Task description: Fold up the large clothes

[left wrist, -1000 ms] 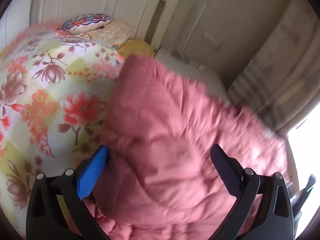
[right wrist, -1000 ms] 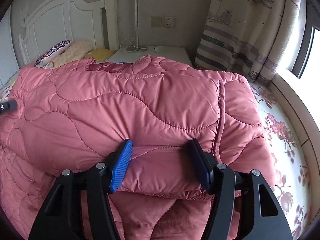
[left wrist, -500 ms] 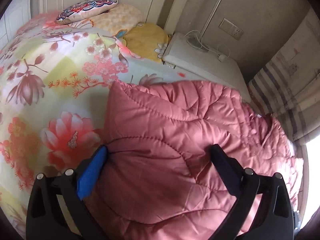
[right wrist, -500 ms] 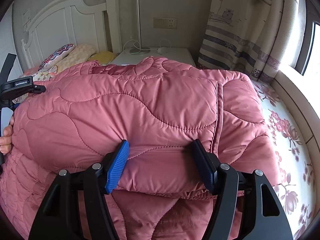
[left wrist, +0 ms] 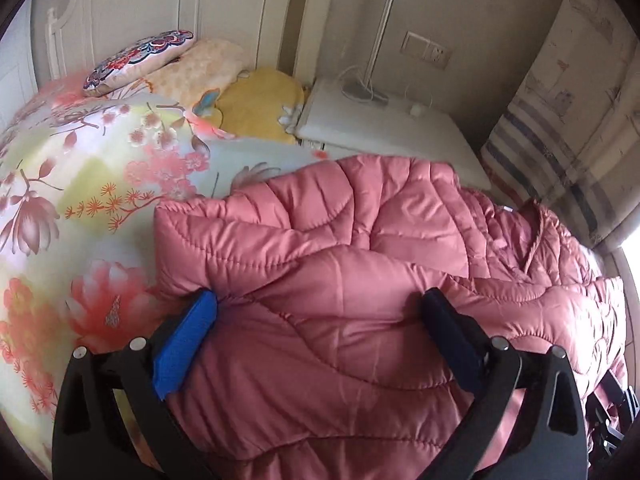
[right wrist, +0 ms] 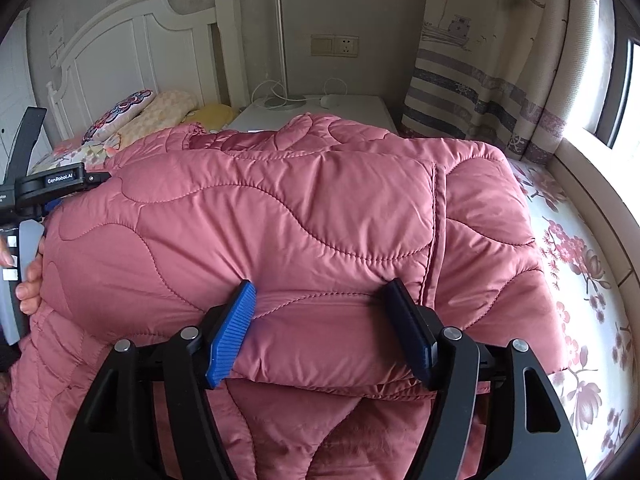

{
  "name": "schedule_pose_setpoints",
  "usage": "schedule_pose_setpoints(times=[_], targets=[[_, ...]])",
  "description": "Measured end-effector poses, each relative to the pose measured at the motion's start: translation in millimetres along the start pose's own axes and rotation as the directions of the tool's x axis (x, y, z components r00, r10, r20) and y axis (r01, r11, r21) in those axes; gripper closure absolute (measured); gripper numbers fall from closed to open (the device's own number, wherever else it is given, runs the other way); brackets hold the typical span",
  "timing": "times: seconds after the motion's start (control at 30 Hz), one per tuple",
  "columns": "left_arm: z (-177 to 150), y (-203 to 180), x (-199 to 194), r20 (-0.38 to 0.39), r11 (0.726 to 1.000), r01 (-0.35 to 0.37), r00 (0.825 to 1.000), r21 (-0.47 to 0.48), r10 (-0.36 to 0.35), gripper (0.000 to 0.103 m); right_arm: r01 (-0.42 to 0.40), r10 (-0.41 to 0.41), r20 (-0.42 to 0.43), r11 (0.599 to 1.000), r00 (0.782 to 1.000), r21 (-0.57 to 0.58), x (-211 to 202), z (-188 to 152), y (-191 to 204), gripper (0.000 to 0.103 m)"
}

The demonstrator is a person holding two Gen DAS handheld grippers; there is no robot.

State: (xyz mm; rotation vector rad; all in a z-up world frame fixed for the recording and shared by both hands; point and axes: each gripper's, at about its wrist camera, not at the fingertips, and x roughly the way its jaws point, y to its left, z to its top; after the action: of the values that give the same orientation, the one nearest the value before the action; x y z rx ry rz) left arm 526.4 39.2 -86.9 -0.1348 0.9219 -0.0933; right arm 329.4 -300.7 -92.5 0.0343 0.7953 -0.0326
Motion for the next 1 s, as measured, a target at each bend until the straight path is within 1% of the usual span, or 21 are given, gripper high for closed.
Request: schedule_pose_setpoints(times=[0.1, 0.27, 0.37, 0.43, 0.47, 0.5, 0.57, 0.6, 0.63, 0.7, 0.73, 0.77, 0.83, 0.87, 0.9, 0.93, 1.0], targets=[[0, 0, 2, -0.011, 1.0, -0.017, 1.0, 0.022, 0.017, 0.002, -0.005, 0.005, -0.002, 1.0, 1.0, 0.005, 1, 0, -1, 0.035], [-5, 2, 2, 0.01, 1.0, -0.012, 1.0, 0.024, 0.012, 0.002, -0.008, 0.008, -0.001, 1.0, 1.0, 0.007, 0, 0, -2, 0.035], [-11, 1, 9, 0.018, 1.0, 0.002, 1.0, 0.018, -0.002, 0.002, -0.011, 0.011, -0.003, 1.0, 1.0, 0.008, 1, 1, -1, 0.035], [-10, -1, 8, 0.004, 0.999, -0.016, 1.0, 0.029, 0.016, 0.002, -0.009, 0.009, -0.005, 1.0, 1.0, 0.009, 1, 1, -1, 0.035], [-8, -4, 3, -0.012, 0.999, -0.039, 0.999, 0.033, 0.039, 0.002, -0.009, 0.009, -0.005, 1.0, 1.0, 0.011, 1, 0, -1, 0.034], [-8, -5, -6, -0.012, 0.999, -0.044, 0.999, 0.02, 0.044, 0.002, -0.009, 0.009, -0.003, 1.0, 1.0, 0.013, 0, 0, -1, 0.034], [-11, -6, -36, 0.046, 1.0, -0.009, 0.999, -0.006, 0.009, 0.002, -0.013, 0.013, -0.003, 1.0, 1.0, 0.024, 0, 0, -4, 0.034], [-18, -9, -60, 0.102, 1.0, -0.003, 0.995, 0.004, 0.003, 0.002, -0.018, 0.018, -0.004, 0.999, 1.0, 0.029, 0, 0, -4, 0.034], [-25, -11, -75, 0.138, 1.0, 0.0, 0.99, 0.017, -0.002, 0.002, -0.019, 0.019, -0.003, 0.999, 1.0, 0.03, 0, -1, -5, 0.034], [-42, -19, -93, 0.163, 0.998, -0.009, 0.987, 0.066, -0.002, 0.002, -0.016, 0.017, -0.002, 0.999, 1.0, 0.027, 0, -1, -4, 0.034], [-51, -23, -93, 0.147, 0.995, -0.028, 0.989, 0.097, 0.014, 0.002, -0.016, 0.016, -0.002, 1.0, 1.0, 0.027, 0, -1, -4, 0.034], [-62, -24, -85, 0.112, 0.991, -0.049, 0.993, 0.125, 0.035, 0.002, -0.017, 0.017, -0.002, 0.999, 1.0, 0.027, 0, -1, -5, 0.034], [-76, -22, -62, 0.04, 0.987, -0.064, 0.997, 0.149, 0.059, 0.002, -0.016, 0.016, -0.001, 1.0, 1.0, 0.027, 0, -1, -4, 0.034], [-80, -20, -52, 0.027, 0.985, -0.067, 0.998, 0.16, 0.063, 0.002, -0.016, 0.016, -0.001, 1.0, 1.0, 0.026, 0, -1, -4, 0.034], [-83, -17, -47, 0.04, 0.984, -0.058, 0.998, 0.168, 0.052, 0.002, -0.017, 0.017, -0.001, 1.0, 1.0, 0.026, 0, -1, -4, 0.033], [-82, -15, -46, 0.038, 0.984, -0.056, 0.998, 0.166, 0.05, 0.002, -0.017, 0.017, -0.002, 1.0, 1.0, 0.026, 0, -1, -4, 0.033], [-76, -19, -48, 0.006, 0.984, -0.074, 0.997, 0.164, 0.074, 0.002, -0.013, 0.013, -0.003, 1.0, 1.0, 0.023, 1, 0, -4, 0.033]])
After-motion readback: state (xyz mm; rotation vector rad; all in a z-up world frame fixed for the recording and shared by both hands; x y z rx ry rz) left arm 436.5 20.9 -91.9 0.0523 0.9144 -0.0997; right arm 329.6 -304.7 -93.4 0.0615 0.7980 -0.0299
